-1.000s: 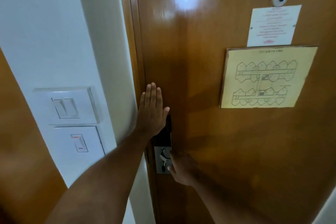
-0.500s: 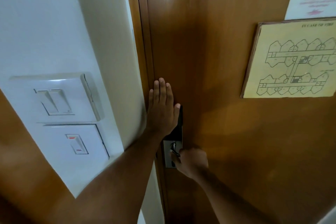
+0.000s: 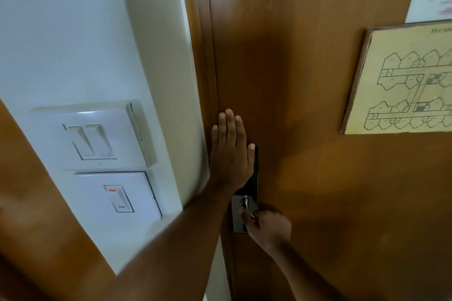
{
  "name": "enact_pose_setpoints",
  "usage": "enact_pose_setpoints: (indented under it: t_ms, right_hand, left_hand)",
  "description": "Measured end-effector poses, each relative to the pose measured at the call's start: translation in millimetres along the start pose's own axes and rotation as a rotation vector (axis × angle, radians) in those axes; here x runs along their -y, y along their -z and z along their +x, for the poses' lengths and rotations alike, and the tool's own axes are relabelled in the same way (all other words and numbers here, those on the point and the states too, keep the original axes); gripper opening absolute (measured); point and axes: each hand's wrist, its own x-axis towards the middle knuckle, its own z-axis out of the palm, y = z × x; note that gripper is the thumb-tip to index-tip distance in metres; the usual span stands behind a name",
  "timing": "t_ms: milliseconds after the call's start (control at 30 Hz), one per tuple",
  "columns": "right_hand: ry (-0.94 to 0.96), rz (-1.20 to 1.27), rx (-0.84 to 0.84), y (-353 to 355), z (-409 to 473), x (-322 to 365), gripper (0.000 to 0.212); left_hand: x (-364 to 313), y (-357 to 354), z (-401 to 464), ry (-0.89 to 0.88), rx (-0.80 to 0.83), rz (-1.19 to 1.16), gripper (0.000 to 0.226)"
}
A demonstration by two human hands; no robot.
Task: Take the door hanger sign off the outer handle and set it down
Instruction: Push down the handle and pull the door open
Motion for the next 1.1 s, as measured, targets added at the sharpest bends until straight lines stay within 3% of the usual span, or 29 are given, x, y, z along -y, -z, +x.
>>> enact_pose_setpoints:
  t_ms: [200, 833, 1033, 1100]
  right_hand:
    - [0.069, 0.031, -0.052, 9.1, -18.5, 4.9, 0.069]
    - [-0.004, 0.031, 0.005, 60.4, -145.4, 0.5, 0.088]
    - [-0.034, 0.112, -0.028, 90.3, -203.2, -1.8, 0.067]
    - [-0.055, 0.149, -0.051, 101.7, -223.2, -3.9, 0.069]
  left_hand:
    - [-1.0, 9.3, -11.7, 0.001, -0.042, -0.025, 0.074]
    - [-50.1, 124.4, -104.7, -0.061, -0.096, -0.071, 0.065]
    - [-77.2, 166.8, -140.8, -0.121, -0.135, -0.075, 0.065]
    - [-89.0, 180.8, -153.4, -0.145, -0.152, -0.071, 0.066]
